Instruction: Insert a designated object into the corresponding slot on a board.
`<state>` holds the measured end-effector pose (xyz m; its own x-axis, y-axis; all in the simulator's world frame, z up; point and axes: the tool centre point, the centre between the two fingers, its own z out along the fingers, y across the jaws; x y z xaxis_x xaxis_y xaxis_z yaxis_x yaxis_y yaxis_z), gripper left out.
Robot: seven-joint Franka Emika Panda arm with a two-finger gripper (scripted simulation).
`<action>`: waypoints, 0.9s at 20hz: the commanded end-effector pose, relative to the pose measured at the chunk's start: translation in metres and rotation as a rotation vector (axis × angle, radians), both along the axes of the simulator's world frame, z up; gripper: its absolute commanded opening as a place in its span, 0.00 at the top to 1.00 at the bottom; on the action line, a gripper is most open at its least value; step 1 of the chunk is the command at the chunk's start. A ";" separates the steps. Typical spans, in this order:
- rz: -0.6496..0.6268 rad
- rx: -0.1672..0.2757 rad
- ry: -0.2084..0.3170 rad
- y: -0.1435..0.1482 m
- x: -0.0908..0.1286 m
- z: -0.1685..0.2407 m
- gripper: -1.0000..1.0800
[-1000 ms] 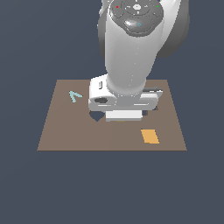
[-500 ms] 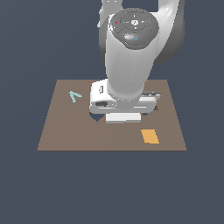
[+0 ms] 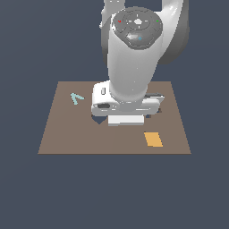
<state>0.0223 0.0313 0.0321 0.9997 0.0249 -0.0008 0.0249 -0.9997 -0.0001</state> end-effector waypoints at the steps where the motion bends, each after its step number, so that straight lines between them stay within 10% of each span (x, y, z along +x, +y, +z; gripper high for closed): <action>1: 0.000 0.000 -0.001 0.000 0.001 0.003 1.00; 18: -0.251 0.000 0.000 -0.027 0.006 0.004 1.00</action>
<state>0.0272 0.0090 0.0350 0.9833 -0.1823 -0.0009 -0.1823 -0.9833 -0.0004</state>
